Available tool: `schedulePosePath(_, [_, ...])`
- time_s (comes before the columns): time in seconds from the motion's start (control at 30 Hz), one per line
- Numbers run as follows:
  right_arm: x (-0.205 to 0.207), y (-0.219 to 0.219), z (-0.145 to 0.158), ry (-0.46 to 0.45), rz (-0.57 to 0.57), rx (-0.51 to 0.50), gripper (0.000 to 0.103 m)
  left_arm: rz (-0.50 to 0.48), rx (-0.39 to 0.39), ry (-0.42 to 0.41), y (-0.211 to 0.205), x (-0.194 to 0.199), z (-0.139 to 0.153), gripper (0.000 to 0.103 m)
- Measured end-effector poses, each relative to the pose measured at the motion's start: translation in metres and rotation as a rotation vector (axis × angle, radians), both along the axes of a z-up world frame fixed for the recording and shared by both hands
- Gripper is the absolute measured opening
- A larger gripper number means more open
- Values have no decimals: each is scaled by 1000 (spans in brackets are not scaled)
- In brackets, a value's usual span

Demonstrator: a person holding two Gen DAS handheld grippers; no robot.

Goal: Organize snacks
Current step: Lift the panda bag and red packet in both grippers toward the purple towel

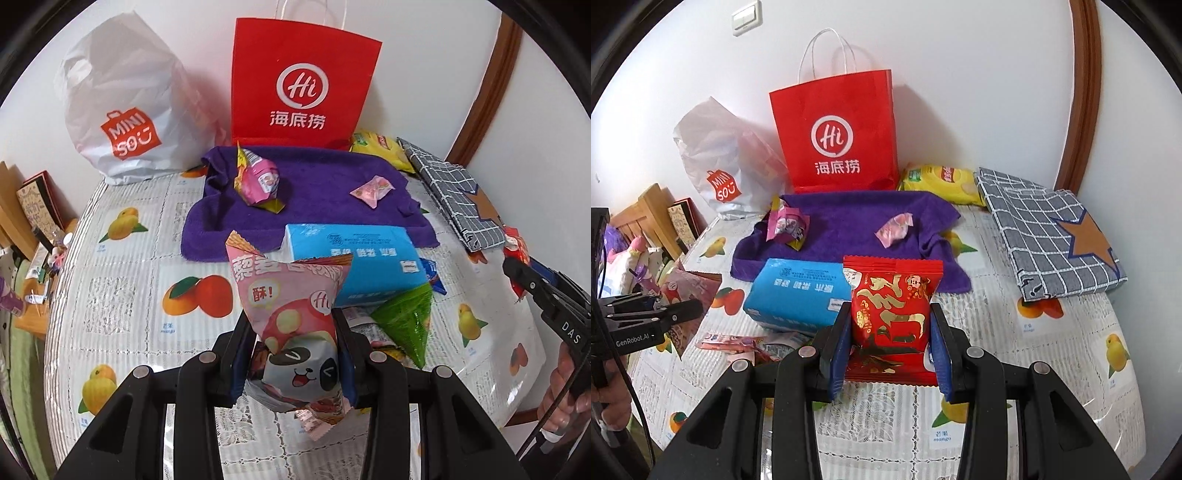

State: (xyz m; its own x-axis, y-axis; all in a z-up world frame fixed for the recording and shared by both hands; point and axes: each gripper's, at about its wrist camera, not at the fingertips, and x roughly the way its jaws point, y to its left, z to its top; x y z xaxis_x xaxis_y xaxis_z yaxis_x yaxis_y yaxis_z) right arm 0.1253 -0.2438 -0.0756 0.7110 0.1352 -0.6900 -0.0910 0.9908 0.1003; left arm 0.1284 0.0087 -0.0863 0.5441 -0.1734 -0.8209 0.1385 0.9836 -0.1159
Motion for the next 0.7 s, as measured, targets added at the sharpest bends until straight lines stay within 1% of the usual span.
schedulePosePath(0.3, [6,1,6,-8,-6,6,39,-11,-13,-24,-5,3,15,38])
schedulePosePath(0.5, [12,1,8,-9,-11,5,39,-22,-29,-36,-6,8,19,38])
schedulePosePath(0.7, [19,0,9,-10,-19,8,39,-30,-24,-40,-9,15,21,38])
